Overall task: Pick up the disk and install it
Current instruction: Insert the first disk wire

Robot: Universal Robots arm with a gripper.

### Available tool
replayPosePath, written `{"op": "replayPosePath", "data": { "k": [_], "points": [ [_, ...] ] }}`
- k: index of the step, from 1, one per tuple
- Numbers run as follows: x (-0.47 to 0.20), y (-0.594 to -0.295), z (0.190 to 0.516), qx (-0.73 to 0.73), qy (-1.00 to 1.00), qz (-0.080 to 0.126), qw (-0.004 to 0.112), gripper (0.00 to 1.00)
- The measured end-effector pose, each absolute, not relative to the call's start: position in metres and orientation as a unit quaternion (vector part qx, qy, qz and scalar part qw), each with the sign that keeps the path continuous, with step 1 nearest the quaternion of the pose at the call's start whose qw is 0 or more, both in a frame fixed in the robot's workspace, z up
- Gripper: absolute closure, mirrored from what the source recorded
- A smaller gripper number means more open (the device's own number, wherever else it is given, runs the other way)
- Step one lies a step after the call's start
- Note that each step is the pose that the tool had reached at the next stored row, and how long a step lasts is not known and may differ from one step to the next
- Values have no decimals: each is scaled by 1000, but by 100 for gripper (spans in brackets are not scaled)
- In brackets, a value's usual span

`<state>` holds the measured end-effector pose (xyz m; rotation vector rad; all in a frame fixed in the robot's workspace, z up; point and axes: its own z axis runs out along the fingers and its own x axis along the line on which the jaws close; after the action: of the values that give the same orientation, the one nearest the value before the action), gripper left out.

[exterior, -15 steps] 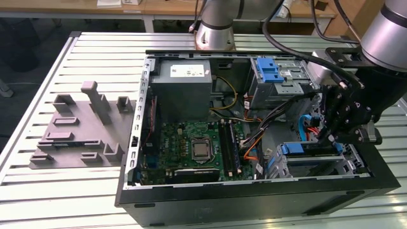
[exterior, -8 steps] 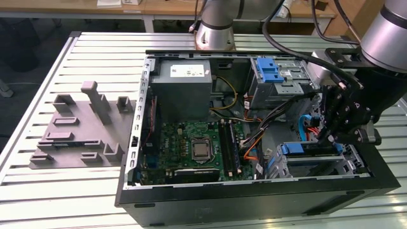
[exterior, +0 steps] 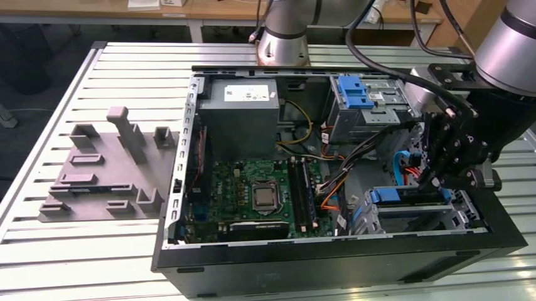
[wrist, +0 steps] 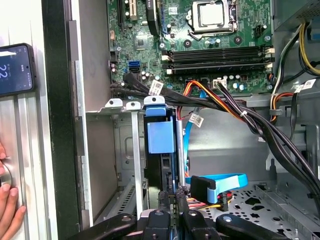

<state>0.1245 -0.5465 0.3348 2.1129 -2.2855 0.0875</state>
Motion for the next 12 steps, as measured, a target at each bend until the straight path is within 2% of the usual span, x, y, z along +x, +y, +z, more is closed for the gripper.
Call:
{"op": "replayPosePath", "data": {
  "k": [12],
  "points": [
    [125, -547, 333, 679, -734, 28, 14, 84]
  ]
}}
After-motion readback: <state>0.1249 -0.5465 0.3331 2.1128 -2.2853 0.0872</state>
